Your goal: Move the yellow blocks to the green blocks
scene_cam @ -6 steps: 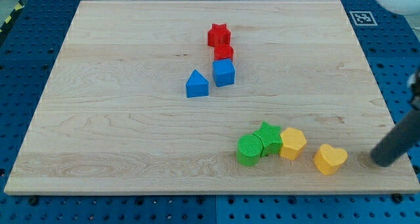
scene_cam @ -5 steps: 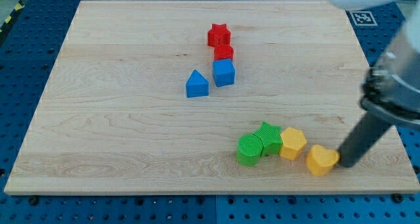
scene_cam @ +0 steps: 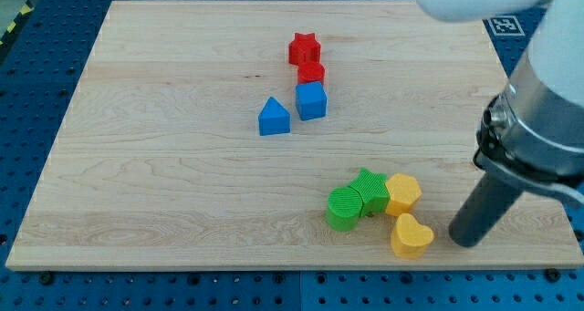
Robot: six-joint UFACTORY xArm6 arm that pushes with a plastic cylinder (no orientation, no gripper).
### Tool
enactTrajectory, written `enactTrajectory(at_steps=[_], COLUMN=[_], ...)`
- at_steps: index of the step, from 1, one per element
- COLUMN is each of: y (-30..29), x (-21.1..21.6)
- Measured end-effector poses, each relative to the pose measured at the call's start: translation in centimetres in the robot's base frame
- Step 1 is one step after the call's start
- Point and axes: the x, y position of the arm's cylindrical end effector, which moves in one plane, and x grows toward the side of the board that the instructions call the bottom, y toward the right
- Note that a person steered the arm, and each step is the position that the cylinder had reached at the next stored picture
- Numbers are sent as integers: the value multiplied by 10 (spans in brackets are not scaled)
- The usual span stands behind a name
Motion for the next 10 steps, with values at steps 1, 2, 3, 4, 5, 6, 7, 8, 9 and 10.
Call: enactTrajectory(at_steps=[1,2,3,4,5,6,7,8,9,10], y=[-16,-21,-31,-33,-35,-52,-68,-64,-40,3], x=[10,10,10,9,9,6,4,8,10,-2])
